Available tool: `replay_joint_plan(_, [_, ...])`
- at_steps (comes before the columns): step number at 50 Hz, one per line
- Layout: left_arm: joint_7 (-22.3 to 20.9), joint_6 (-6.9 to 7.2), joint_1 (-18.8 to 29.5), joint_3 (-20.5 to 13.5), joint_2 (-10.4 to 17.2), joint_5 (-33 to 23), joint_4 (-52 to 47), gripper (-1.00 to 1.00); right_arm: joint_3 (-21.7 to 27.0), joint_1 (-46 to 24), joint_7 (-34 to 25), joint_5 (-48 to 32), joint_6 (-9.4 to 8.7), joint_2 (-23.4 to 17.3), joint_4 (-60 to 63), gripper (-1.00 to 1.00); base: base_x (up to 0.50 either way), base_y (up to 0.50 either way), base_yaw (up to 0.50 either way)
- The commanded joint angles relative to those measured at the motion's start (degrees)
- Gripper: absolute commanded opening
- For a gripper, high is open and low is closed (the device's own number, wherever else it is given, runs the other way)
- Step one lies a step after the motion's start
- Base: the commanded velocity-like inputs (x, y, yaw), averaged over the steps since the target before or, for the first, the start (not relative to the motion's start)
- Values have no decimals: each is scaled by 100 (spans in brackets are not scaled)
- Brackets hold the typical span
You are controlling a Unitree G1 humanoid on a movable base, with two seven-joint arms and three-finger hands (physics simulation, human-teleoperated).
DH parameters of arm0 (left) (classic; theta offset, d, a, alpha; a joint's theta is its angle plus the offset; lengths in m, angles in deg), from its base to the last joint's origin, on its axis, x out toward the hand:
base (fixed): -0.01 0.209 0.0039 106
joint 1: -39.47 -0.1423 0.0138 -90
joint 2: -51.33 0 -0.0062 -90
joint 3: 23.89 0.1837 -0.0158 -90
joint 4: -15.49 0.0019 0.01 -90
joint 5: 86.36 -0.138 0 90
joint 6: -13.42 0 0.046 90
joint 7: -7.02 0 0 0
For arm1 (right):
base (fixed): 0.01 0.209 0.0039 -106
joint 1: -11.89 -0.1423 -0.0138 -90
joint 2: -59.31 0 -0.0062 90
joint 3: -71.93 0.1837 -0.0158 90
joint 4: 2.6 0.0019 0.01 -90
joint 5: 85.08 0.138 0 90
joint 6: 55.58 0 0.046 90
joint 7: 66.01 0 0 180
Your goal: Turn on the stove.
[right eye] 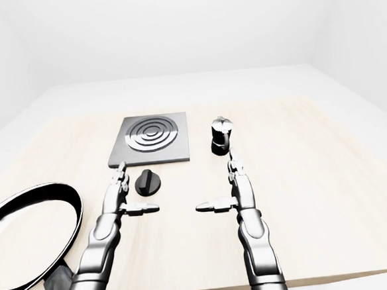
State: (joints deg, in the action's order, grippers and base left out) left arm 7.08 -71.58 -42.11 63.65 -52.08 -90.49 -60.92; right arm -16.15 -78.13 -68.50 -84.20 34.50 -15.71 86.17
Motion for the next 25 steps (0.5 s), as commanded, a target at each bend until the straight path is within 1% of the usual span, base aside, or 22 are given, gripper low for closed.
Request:
replay_joint_plan(1, [-36,0,87,27,14,-75,213,100,2,-6,-3,1,19,-1,-29,100,0,0,0])
replay_joint_plan(2, [-60,0,106,41,13,-88,256,100,10,-19,-3,4,45,-4,-67,100,0,0,0])
replay_joint_plan(7, [-111,0,113,53,11,-121,303,100,8,-17,5,9,-14,-2,-16,100,0,0,0])
replay_joint_plan(8, [-119,0,101,60,8,-131,271,100,15,-32,6,13,15,-3,-61,100,0,0,0])
replay_joint_plan(9, [-130,0,92,63,8,-137,263,100,11,-22,9,14,-17,-2,-21,100,0,0,0])
replay_joint_plan(12, [-150,0,91,70,8,-163,296,100,14,-27,14,19,-27,-2,-20,100,0,0,0])
replay_joint_plan(13, [-162,0,106,78,10,-180,316,100,19,-32,13,22,9,-3,-63,100,0,0,0])
replay_joint_plan(18, [-203,0,53,122,-5,-278,225,100,24,-38,24,34,-42,-5,-28,100,0,0,0])
replay_joint_plan(20, [-206,0,43,120,-8,-294,184,100,26,-45,25,34,-15,-5,-65,100,0,0,0])
replay_joint_plan(22, [-209,0,48,124,-11,-313,197,100,27,-44,28,39,-49,-7,-34,100,0,0,0])
replay_joint_plan(25, [-224,0,46,126,-11,-329,211,100,27,-51,27,38,-17,-7,-76,100,0,0,0])
